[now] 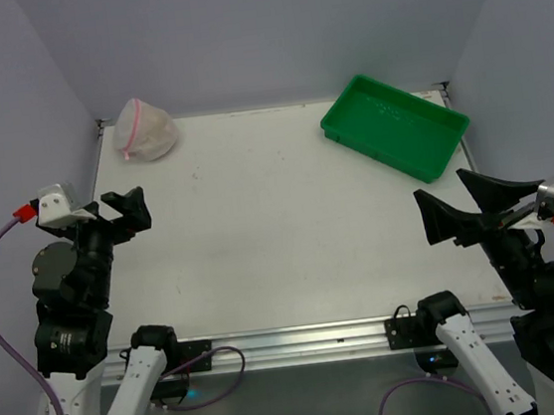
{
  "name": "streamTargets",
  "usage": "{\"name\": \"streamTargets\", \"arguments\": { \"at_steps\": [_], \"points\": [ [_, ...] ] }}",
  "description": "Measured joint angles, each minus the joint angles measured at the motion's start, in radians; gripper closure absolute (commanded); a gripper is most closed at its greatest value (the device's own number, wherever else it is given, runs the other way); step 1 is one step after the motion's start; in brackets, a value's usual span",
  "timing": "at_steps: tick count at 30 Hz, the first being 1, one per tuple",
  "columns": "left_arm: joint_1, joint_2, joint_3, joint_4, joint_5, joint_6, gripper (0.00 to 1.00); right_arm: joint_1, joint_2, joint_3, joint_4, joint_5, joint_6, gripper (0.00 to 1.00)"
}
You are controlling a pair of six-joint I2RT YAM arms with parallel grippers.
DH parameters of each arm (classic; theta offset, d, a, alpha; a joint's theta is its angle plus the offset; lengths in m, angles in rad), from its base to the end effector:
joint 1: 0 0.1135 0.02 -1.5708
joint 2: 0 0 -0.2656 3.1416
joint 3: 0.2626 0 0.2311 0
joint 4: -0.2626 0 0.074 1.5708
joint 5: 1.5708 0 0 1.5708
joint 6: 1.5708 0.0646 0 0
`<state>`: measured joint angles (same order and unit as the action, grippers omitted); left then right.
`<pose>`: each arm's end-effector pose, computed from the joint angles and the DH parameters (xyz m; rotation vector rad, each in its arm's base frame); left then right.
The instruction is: Unzip the laundry bag and remove the bra
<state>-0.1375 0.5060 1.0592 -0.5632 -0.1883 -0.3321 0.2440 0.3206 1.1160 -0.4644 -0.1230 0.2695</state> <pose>0.0844 0.0005 0.4092 -0.3001 1.5562 -0.2185 0.0097 0.0106 0.4435 -0.0922 1.2558 0.5211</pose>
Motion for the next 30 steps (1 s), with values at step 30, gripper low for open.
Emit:
{"name": "streamTargets", "arguments": {
  "at_steps": [30],
  "points": [
    [0.058,1.345,0.607,0.357,-0.266,0.24,0.0,0.0,0.184,-0.206,0.045,-0.223,0.105,0.01]
  ]
}}
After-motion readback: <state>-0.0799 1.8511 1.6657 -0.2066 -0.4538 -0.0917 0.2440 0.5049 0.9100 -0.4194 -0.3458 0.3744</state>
